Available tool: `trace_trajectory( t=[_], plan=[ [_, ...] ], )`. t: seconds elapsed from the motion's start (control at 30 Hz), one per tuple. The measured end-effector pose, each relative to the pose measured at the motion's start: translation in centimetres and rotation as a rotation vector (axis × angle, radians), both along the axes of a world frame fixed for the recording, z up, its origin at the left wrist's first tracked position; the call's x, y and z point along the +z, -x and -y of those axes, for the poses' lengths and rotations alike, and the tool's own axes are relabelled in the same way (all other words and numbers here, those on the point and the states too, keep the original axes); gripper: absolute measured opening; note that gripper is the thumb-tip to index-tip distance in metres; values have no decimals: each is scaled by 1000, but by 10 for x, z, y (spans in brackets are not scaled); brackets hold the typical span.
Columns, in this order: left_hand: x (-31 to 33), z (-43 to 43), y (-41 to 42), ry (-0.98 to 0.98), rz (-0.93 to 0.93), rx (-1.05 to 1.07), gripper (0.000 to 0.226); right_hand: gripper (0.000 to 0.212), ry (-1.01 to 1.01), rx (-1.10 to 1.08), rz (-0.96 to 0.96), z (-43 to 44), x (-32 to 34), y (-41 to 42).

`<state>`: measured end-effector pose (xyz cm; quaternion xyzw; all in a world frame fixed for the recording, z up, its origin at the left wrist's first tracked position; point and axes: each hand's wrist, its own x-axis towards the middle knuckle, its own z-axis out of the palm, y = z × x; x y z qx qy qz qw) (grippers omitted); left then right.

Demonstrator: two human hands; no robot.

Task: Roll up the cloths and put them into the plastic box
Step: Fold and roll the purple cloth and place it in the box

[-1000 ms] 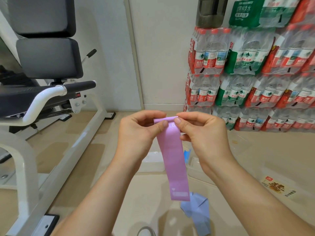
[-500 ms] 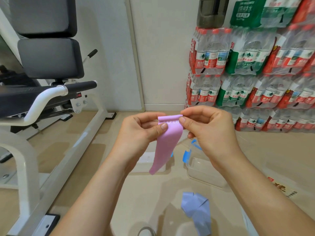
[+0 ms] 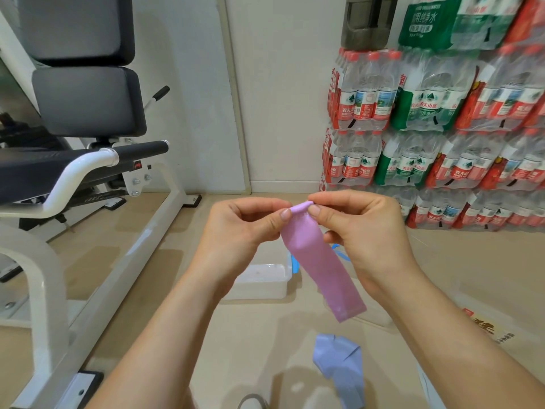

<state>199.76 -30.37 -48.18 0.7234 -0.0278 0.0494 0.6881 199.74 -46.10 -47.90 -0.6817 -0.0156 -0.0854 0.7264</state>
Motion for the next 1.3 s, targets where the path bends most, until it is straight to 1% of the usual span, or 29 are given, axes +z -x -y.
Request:
trace_trajectory(
  t=[0.27, 0.4, 0.57, 0.77, 0.93, 1.13, 1.3],
  plan=[
    [0, 2, 0, -27, 0, 73, 14, 22, -44, 77, -38, -1, -2, 1],
    [0, 5, 0, -27, 22, 122, 12, 15, -99, 124, -114, -4, -5, -1],
    [-1, 7, 0, -48, 49, 157, 13, 19, -57, 202, -116, -2, -4, 0],
    [-1, 8, 1, -136, 85, 150, 17, 14, -31, 170, -93, -3, -6, 0],
    [-1, 6, 2, -116, 89, 119, 17, 10, -49, 136, -67, -4, -7, -1],
    [0, 6, 3, -46, 48, 36, 12, 16, -87, 119, -48, -3, -6, -1],
    [0, 9, 3, 0, 51, 99, 7, 14, -77, 130, -68, -4, -9, -2]
  ],
)
